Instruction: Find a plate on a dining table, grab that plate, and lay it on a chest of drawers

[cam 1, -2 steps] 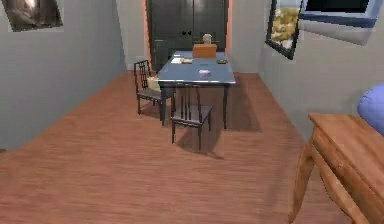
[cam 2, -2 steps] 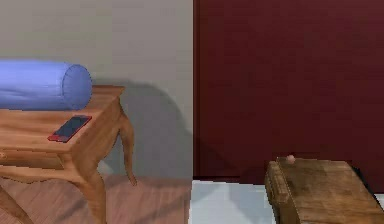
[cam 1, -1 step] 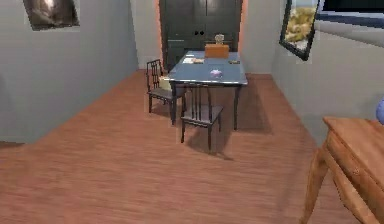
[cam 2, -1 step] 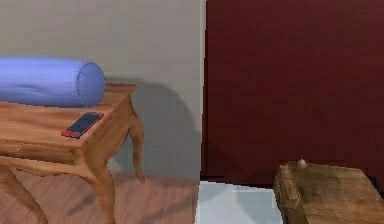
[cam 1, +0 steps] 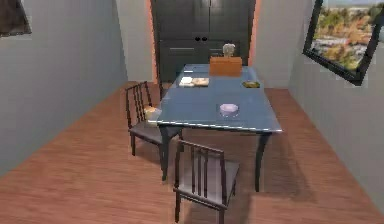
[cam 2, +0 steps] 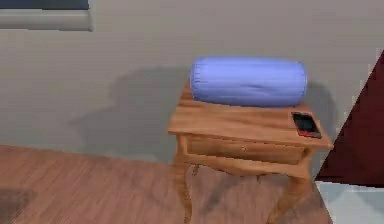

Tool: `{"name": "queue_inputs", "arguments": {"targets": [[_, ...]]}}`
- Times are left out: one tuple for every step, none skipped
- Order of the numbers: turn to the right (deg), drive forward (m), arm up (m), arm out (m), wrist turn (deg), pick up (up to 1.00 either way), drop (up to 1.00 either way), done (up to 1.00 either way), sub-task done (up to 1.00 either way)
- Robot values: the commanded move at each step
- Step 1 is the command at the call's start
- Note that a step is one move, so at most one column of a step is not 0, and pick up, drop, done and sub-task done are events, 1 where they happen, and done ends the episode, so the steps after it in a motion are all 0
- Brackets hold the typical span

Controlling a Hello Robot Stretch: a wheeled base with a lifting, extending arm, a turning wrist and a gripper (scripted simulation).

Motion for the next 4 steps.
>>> {"name": "queue_inputs", "arguments": {"targets": [[0.0,0.45,0.00,0.00,0.0,0.00,0.00,0.00,0.00],[45.0,0.00,0.00,0.00,0.0,0.00,0.00,0.00,0.00],[6.0,0.00,0.00,0.00,0.0,0.00,0.00,0.00,0.00],[0.0,0.20,0.00,0.00,0.0,0.00,0.00,0.00,0.00]]}}
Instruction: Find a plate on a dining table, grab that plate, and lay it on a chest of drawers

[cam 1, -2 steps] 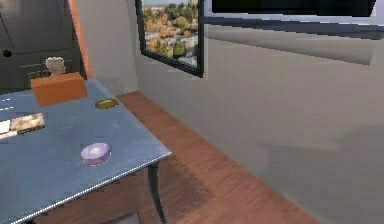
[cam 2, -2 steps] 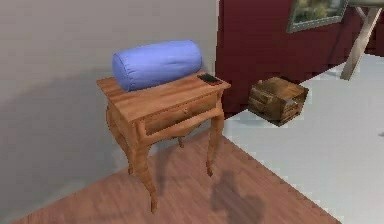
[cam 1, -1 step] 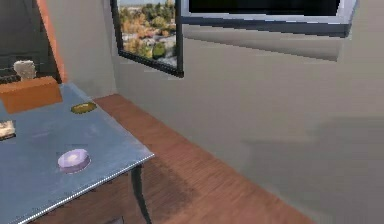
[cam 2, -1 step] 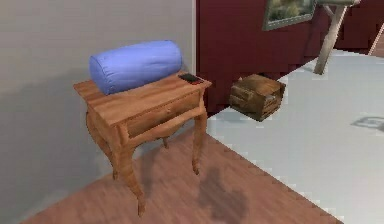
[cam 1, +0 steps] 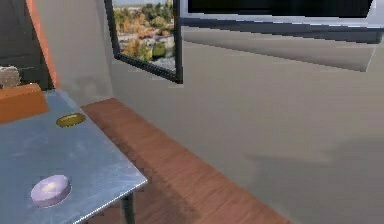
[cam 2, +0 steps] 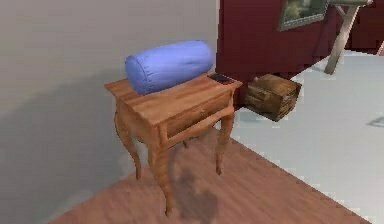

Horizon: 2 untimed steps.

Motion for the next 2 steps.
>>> {"name": "queue_inputs", "arguments": {"targets": [[15.0,0.00,0.00,0.00,0.0,0.00,0.00,0.00,0.00],[0.0,0.85,0.00,0.00,0.0,0.00,0.00,0.00,0.00]]}}
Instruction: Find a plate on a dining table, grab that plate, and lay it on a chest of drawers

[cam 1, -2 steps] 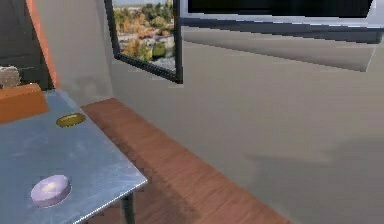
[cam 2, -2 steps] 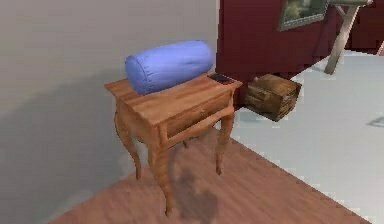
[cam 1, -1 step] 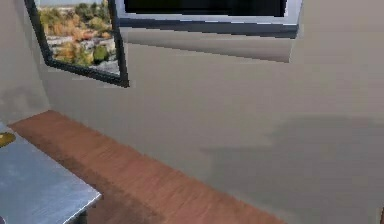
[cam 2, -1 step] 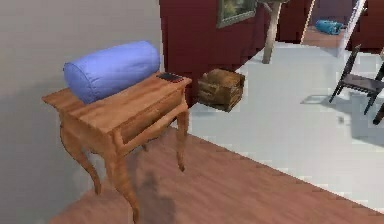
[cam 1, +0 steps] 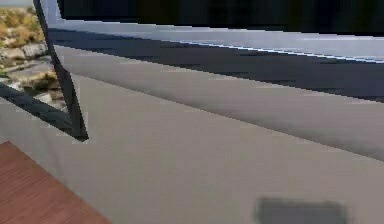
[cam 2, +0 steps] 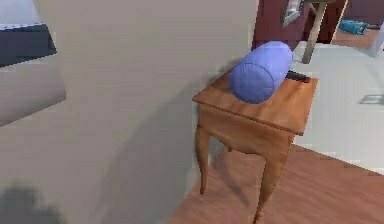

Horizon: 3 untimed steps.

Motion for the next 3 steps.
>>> {"name": "queue_inputs", "arguments": {"targets": [[39.0,0.00,0.00,0.00,0.0,0.00,0.00,0.00,0.00],[0.0,0.05,0.00,0.00,0.0,0.00,0.00,0.00,0.00],[-45.0,0.00,0.00,0.00,0.0,0.00,0.00,0.00,0.00]]}}
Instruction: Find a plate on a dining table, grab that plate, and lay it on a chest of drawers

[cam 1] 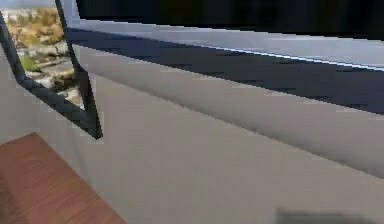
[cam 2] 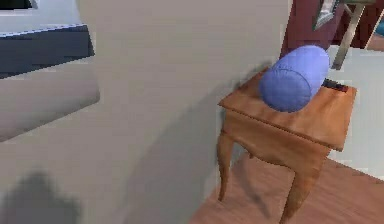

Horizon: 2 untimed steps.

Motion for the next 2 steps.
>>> {"name": "queue_inputs", "arguments": {"targets": [[-45.0,0.00,0.00,0.00,0.0,0.00,0.00,0.00,0.00],[-6.0,0.00,0.00,0.00,0.0,0.00,0.00,0.00,0.00]]}}
